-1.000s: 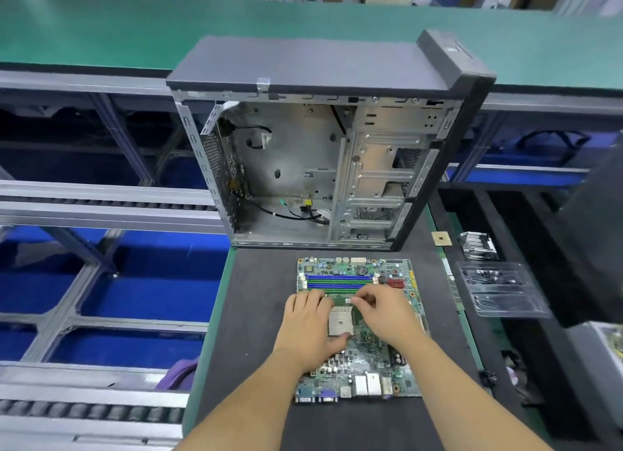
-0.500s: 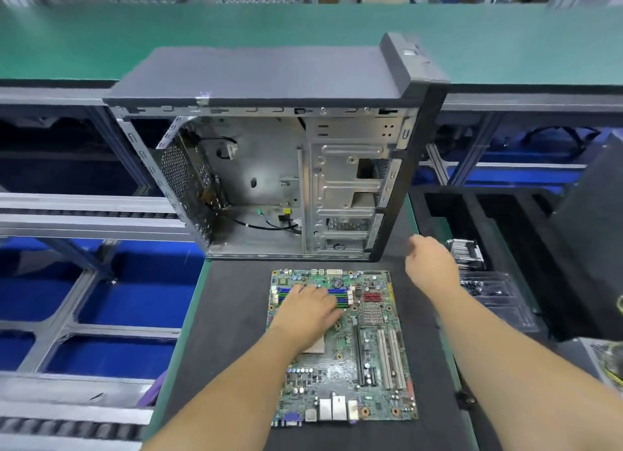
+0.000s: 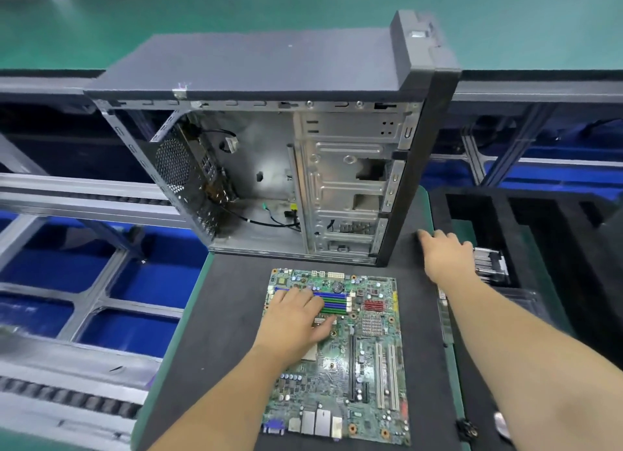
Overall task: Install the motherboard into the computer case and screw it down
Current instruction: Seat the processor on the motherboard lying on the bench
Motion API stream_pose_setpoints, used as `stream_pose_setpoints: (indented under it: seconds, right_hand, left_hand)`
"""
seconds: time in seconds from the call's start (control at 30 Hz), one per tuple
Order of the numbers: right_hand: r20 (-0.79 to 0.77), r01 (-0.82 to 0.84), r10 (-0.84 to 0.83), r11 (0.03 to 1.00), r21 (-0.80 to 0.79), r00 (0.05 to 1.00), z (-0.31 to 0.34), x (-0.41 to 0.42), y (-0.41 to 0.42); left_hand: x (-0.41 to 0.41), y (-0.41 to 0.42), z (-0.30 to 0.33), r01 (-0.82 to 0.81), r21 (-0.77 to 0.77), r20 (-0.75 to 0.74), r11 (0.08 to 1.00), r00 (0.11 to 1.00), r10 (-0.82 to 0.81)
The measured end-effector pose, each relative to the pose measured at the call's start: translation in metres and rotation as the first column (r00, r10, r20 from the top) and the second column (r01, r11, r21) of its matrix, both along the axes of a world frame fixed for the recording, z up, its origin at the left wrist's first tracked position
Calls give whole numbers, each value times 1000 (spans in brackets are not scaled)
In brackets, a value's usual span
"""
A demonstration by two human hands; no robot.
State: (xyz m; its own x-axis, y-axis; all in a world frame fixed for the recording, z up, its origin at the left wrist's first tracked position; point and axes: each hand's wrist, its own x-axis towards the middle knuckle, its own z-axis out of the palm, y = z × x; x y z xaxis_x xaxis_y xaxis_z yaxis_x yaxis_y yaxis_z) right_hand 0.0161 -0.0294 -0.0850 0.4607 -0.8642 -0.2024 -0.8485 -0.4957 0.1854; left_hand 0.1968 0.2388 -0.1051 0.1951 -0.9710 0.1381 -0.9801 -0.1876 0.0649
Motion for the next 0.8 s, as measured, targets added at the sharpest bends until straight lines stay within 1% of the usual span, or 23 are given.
stream_pose_setpoints:
  seconds: [0.03,0.1,0.17,0.2,0.27,0.33,0.37,0.43,0.5,0.63,0.73,0.8]
  right_hand:
    - [11,4,-4,999,-38,1000,1,-3,2]
    - [81,53,-46,994,-91,996,6,-10,9]
    - [168,106,-94,992,-67,981,7,-18,17]
    - [223,133,-125,991,-20,967,5,-23,20]
    - [317,173,-210,975,143,925,0,-34,28]
    - [358,158,-255,948,277,898,-3,-44,34]
    - [360,142,-256,939,313,897,-3,-48,38]
    - [354,117,-238,936,331,904,-4,-53,44]
    - [350,104,-208,950,295,913,-9,-55,46]
    - [283,139,-186,974,179,941,-12,-45,45]
    - [226,159,-206,965,209,952,-14,-36,37]
    - [254,153,-216,957,247,943,-15,-33,29]
  left_hand:
    - [-2,3,-2,-9,-32,13,999,1000,10]
    - [-2,9,-6,-7,-35,12,999,1000,7]
    - [2,16,-9,10,-10,17,1000,1000,-10]
    - [5,19,-10,15,4,23,1000,1000,-15]
    - [9,22,-10,31,12,28,999,999,-32]
    - [9,23,-8,31,21,18,999,999,-32]
    - [9,24,-7,23,32,5,999,1000,-23]
    - [9,26,-7,9,64,-31,998,1000,-7]
    - [8,28,-7,-4,108,-60,994,998,10]
    - [7,30,-3,-18,102,-71,995,997,25]
    - [6,33,-1,-42,121,-83,992,995,52]
    - [5,34,-1,-61,130,-100,990,992,75]
